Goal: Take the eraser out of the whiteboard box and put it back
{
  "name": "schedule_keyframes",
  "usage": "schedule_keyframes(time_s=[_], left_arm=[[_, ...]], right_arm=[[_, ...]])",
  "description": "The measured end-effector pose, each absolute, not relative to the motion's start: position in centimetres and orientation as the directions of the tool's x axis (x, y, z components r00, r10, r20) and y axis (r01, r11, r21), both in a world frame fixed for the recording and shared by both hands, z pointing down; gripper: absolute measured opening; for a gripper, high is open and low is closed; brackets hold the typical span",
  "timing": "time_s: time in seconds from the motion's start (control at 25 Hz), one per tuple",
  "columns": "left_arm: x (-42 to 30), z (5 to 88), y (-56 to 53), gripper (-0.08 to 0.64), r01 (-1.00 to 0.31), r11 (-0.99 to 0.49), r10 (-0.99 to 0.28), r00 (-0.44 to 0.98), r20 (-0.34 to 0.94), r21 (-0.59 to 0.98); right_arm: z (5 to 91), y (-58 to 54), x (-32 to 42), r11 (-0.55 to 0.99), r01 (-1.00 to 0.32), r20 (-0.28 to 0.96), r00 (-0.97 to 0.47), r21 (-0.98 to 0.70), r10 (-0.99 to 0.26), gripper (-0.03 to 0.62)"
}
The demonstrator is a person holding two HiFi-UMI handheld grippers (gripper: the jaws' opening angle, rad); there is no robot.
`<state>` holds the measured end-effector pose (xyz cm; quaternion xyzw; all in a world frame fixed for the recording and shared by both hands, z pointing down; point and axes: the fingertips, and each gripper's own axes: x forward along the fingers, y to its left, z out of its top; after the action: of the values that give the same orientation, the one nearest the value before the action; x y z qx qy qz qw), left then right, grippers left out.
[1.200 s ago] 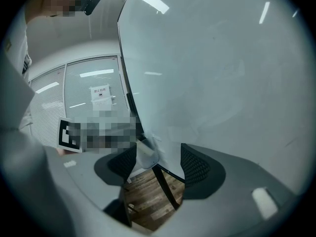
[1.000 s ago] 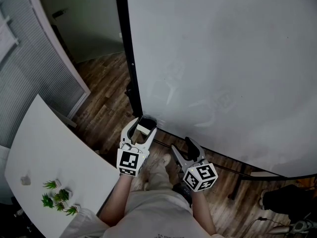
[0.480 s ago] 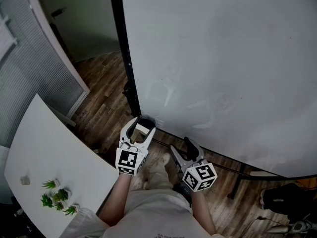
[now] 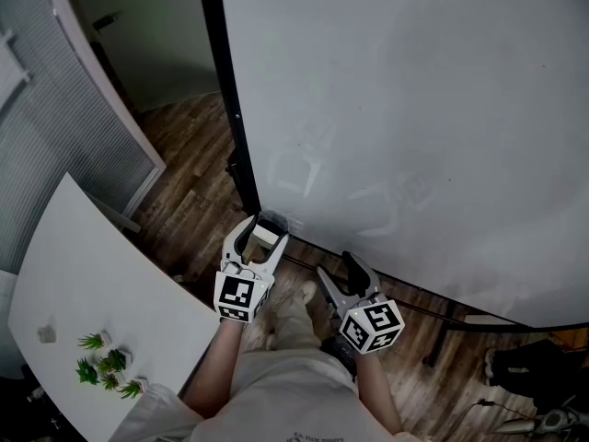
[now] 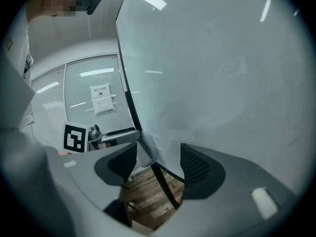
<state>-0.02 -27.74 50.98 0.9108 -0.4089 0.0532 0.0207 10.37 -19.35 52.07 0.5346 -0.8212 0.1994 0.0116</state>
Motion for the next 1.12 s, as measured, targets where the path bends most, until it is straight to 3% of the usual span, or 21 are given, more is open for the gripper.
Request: schedule_keyframes(time_s=[0.24, 0.52, 0.84, 1.04, 1.12], left_arm=[[-0.3, 50.6, -27.6, 0.278, -0.75, -0.661, -0.747, 0.658, 0.099, 0.002], [-0.8, 46.6, -26.0, 0.276, -0.742, -0.67, -0.742, 0.67, -0.008, 0.022], [-1.5, 44.0, -23.2, 0.21, -0.731, -0.683, -0.73, 0.681, -0.053, 0.013], [-2.5, 43.4, -22.0, 0.133, -0.738, -0.674, -0.737, 0.672, -0.069, 0.018], [-3.0, 43.3, -21.8, 0.077, -0.75, -0.661, -0.749, 0.659, -0.069, 0.009]], right_arm=[[52.1, -19.4, 10.3, 0.353, -0.881, 0.229, -0.431, -0.314, -0.873, 0.276], [50.7, -19.0, 10.1, 0.358, -0.886, 0.199, -0.423, -0.294, -0.884, 0.276], [48.0, -17.3, 9.5, 0.381, -0.889, 0.12, -0.42, -0.255, -0.899, 0.224], [46.9, -16.3, 9.9, 0.384, -0.886, 0.077, -0.416, -0.26, -0.906, 0.148], [46.7, -16.0, 10.0, 0.375, -0.893, 0.077, -0.404, -0.248, -0.911, 0.086]])
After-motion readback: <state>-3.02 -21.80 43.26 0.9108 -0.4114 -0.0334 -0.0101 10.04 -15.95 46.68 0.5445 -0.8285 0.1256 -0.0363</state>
